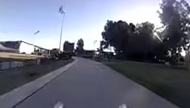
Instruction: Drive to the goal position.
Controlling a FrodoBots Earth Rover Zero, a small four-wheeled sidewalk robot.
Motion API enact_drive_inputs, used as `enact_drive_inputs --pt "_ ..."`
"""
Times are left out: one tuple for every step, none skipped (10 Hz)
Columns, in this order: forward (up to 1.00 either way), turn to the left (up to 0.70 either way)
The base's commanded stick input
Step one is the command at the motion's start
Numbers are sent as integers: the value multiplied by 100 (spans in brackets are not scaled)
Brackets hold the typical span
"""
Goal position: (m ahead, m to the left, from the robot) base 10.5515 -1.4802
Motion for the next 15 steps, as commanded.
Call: enact_drive_inputs --pt "100 0" --pt "100 0" --pt "100 0" --pt "100 0" --pt "100 0" --pt "100 0" --pt "100 0" --pt "100 0" --pt "100 0" --pt "100 0" --pt "100 0" --pt "100 0" --pt "100 0" --pt "100 0" --pt "100 0"
